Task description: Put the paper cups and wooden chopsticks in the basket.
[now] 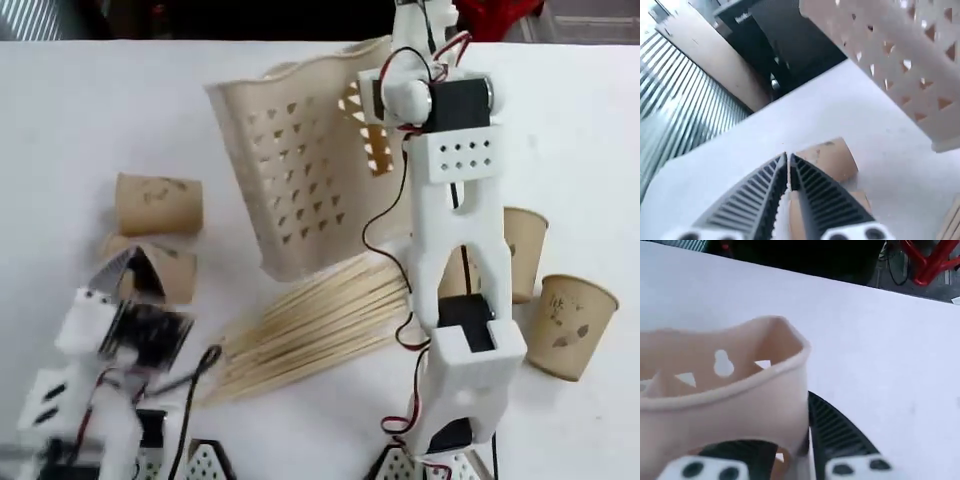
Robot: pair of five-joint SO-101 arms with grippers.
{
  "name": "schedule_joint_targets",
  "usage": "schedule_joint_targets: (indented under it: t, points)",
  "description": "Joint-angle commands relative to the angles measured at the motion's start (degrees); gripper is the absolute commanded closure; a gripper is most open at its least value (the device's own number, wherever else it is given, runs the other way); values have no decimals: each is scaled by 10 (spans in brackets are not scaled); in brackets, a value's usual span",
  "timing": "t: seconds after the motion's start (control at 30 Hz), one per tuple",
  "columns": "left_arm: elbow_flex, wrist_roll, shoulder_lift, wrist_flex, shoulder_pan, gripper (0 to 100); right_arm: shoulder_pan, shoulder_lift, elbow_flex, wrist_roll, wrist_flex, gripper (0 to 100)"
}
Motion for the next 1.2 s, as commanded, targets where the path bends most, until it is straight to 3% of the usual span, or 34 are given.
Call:
schedule_joint_targets:
  t: [0.0, 0.1, 0.27, 0.43, 0.63, 0.93, 1.17]
  points:
    - [-120, 19, 73, 21, 11, 860, 6, -45, -28, -3, 5, 984]
    - [-149, 80, 187, 17, 33, 758, 7, -42, -27, -5, 3, 984]
    - [-308, 163, 364, 20, 153, 725, -3, -20, -29, -17, -11, 984]
    - [-404, 180, 486, 30, 222, 683, -1, 12, -33, -38, -53, 984]
    - [-364, 180, 590, -68, 189, 683, -9, 48, -33, -38, -78, 984]
    - [-151, 181, 683, -339, 129, 683, -20, 63, -32, -37, -122, 984]
    - [-127, 181, 755, -417, 122, 684, -22, 60, -28, -36, -115, 984]
